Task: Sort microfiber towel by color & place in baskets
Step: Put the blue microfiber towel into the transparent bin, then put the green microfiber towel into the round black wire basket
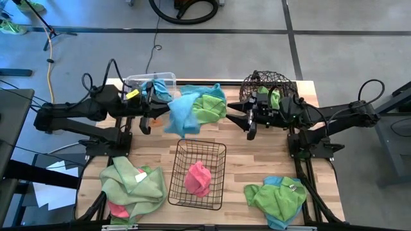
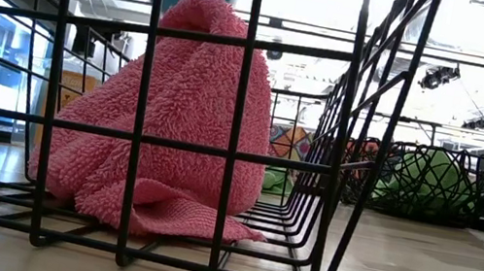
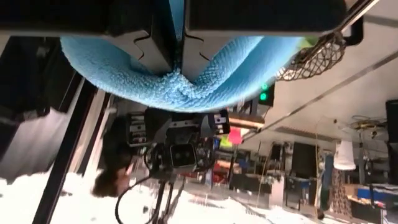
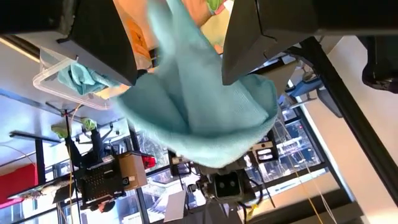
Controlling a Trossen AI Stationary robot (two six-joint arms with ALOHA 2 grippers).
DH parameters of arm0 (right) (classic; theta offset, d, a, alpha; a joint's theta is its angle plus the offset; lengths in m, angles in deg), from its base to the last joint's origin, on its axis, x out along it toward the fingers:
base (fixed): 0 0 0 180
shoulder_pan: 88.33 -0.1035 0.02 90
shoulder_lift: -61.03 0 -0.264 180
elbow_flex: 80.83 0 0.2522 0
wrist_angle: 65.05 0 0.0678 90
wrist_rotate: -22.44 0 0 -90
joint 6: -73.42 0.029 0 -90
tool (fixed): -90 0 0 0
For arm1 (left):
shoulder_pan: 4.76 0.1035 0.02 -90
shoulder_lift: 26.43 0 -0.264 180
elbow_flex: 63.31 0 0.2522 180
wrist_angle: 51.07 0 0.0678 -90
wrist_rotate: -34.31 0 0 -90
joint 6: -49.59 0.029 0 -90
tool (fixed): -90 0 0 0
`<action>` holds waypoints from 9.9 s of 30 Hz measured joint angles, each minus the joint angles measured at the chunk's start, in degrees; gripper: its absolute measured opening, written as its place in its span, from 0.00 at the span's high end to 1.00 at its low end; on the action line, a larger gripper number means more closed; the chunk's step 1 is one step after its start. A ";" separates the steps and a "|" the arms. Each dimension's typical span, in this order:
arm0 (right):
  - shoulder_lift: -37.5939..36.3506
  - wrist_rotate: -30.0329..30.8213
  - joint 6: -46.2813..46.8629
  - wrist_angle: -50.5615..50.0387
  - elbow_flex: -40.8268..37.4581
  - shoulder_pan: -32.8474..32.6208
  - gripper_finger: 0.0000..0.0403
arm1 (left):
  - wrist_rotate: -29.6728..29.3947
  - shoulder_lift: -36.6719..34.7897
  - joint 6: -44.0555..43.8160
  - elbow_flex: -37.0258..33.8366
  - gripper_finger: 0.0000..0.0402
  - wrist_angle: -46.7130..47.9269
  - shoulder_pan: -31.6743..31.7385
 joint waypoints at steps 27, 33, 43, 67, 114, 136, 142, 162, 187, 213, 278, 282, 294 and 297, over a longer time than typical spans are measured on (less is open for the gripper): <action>0.00 0.37 -1.34 0.39 0.00 0.13 0.42 | -12.05 -3.92 13.32 7.14 1.00 6.35 12.24; 0.02 0.39 -1.14 0.51 0.00 1.72 0.42 | -12.13 -0.87 20.54 15.10 1.00 9.60 21.67; 0.02 0.00 0.27 0.51 0.00 2.34 0.42 | -16.90 1.60 15.24 16.12 1.00 23.29 33.29; 0.04 -2.64 0.06 -1.68 0.00 2.34 0.42 | -23.55 3.45 -16.59 3.82 1.00 48.27 35.83; 0.04 -2.60 1.85 -6.06 0.00 3.08 0.42 | -12.03 40.95 -24.94 24.26 1.00 74.16 45.67; 0.04 -2.26 3.94 -7.64 0.00 3.08 0.42 | 1.25 40.00 -34.08 5.08 1.00 53.71 53.73; 0.54 -2.16 4.58 -7.51 0.00 3.08 0.42 | 3.50 40.00 -35.31 1.84 1.00 47.64 54.99; 2.49 -2.14 5.89 -5.85 0.00 3.08 0.42 | 8.49 40.11 -29.22 3.04 0.69 45.97 55.35; 2.49 -3.50 1.90 -0.71 0.00 3.08 0.42 | 10.16 33.00 -14.50 24.18 0.51 61.21 57.58; 2.47 -11.10 1.79 10.13 0.00 8.35 0.42 | 17.07 1.68 -9.46 7.69 0.51 4.28 16.64; 35.90 -35.89 95.69 -54.86 0.02 -38.81 0.42 | 11.91 -5.61 -13.04 -13.12 0.51 -14.41 9.86; 36.22 -35.64 92.56 -54.95 0.02 -38.82 0.44 | 11.90 -5.61 -14.31 -13.12 0.51 -14.41 9.86; 33.81 -34.83 77.55 -64.77 10.00 -38.66 0.94 | 11.91 -5.61 -14.27 -13.12 0.51 -14.45 9.86; 31.21 -32.32 74.49 -70.52 14.00 -38.66 0.98 | 11.89 -5.61 -14.27 -13.12 0.51 -14.47 9.86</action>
